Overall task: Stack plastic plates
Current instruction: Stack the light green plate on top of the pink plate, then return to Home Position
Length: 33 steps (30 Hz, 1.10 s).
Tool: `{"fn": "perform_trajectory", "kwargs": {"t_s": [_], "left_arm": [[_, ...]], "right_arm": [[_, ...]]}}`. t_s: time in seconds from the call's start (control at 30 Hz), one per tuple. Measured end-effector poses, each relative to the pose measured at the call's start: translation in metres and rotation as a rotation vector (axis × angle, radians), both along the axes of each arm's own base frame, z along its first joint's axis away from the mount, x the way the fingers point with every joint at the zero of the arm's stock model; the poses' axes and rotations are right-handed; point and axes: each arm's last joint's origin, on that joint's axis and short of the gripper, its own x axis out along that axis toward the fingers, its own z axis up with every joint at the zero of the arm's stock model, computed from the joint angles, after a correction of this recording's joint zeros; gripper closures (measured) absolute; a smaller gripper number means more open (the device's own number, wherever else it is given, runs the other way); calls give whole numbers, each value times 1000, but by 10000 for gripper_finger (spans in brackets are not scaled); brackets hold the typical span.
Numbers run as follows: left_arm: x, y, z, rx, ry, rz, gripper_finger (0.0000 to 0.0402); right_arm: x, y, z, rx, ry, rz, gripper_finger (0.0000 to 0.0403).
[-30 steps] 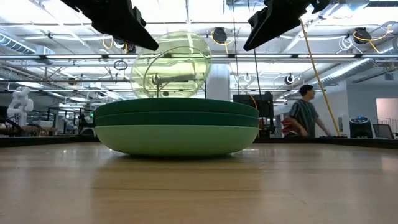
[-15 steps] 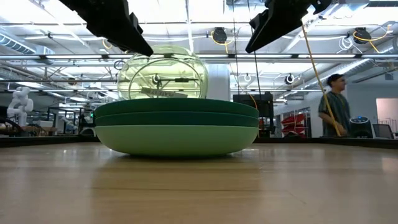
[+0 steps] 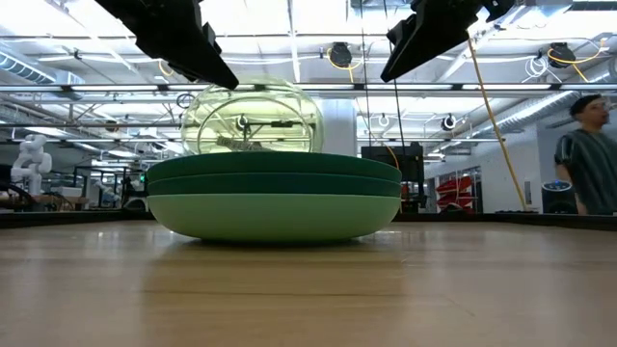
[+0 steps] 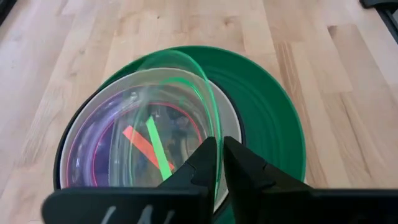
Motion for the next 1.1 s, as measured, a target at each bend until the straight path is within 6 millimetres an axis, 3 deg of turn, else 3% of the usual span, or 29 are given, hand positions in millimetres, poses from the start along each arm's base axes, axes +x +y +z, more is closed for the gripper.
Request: {"fn": "perform_trajectory", "kwargs": {"t_s": [0.4, 0.6, 0.87, 1.1], "left_arm": [[-1, 7, -3, 4, 53, -40, 350], [-3, 8, 0, 91, 39, -127, 350], [-15, 11, 14, 145, -19, -183, 350], [-50, 21, 19, 115, -172, -168, 350]], "right_arm": [[0, 0, -1, 1, -1, 14, 287], [-3, 2, -15, 28, -83, 96, 287], [-35, -3, -36, 44, -191, 88, 287], [-73, -9, -50, 89, -285, 51, 287]]}}
